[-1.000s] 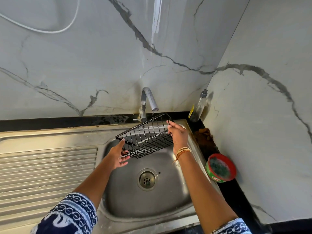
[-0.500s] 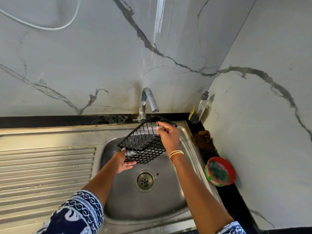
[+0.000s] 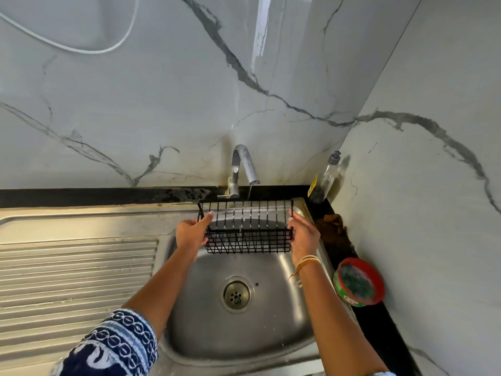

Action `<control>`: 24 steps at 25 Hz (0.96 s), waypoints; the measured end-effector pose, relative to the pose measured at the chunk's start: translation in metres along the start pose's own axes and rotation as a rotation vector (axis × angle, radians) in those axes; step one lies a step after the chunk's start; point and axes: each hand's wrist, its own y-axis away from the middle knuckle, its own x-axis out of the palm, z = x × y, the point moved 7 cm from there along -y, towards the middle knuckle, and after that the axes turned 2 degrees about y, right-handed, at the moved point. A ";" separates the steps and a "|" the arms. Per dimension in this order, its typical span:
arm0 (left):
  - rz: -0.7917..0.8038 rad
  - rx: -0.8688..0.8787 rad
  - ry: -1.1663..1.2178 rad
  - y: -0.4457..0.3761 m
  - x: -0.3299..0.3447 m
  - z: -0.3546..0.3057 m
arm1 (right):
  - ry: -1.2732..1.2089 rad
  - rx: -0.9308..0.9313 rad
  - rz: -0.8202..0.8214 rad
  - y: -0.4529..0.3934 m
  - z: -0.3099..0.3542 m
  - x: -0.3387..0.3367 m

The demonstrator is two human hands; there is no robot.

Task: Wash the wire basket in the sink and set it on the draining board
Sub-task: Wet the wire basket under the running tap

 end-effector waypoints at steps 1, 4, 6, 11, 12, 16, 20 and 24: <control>-0.014 0.063 -0.035 0.002 0.002 -0.011 | -0.032 0.038 -0.019 -0.003 -0.006 -0.005; -0.032 0.198 -0.074 0.011 0.011 -0.036 | -0.076 0.097 -0.069 -0.006 -0.015 -0.017; -0.029 0.236 -0.057 0.016 0.019 -0.045 | -0.072 0.120 -0.092 -0.005 -0.021 -0.023; -0.051 0.280 -0.121 0.026 0.029 -0.048 | 0.009 0.267 -0.160 -0.003 -0.057 -0.039; -0.067 0.291 -0.155 0.029 0.029 -0.048 | 0.034 0.302 -0.155 0.000 -0.066 -0.038; -0.133 0.321 -0.257 0.038 0.029 -0.052 | 0.345 0.324 -0.070 0.012 -0.079 -0.033; -0.104 0.347 -0.375 0.046 0.041 -0.060 | 0.870 0.024 -0.050 0.021 -0.042 -0.003; -0.011 0.363 -0.503 0.051 0.058 -0.064 | 0.491 -0.053 0.226 0.036 -0.025 0.061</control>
